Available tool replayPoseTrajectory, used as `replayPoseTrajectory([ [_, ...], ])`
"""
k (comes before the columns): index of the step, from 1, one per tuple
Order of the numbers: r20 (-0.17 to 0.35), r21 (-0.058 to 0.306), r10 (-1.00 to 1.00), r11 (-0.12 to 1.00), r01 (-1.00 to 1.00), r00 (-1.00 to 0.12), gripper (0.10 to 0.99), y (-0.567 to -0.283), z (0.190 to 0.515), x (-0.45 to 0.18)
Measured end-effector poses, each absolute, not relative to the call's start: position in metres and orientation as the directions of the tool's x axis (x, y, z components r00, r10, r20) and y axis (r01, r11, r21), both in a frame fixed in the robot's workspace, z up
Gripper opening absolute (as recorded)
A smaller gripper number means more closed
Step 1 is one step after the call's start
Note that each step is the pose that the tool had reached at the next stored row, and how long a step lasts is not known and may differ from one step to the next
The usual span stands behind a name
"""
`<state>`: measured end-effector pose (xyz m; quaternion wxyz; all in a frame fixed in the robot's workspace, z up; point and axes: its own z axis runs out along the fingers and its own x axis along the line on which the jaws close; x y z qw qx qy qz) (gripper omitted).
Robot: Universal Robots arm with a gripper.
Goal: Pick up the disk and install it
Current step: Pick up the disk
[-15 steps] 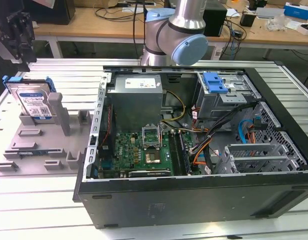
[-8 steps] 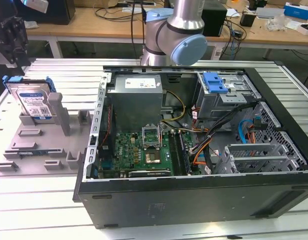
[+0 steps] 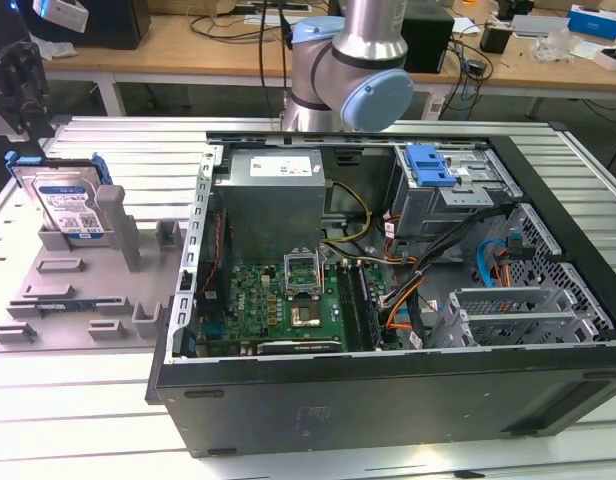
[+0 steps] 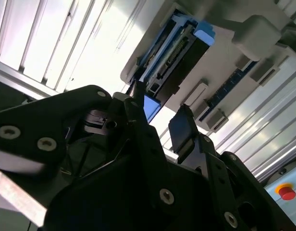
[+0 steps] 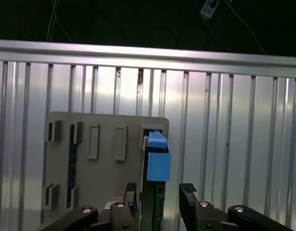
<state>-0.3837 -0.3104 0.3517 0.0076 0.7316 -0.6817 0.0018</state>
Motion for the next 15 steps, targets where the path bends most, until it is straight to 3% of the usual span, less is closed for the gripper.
replayPoseTrajectory([
  [15, 0.013, 0.008, -0.997, -0.078, -0.997, 0.078, 0.482, -0.3103, 0.3433, -0.3912],
])
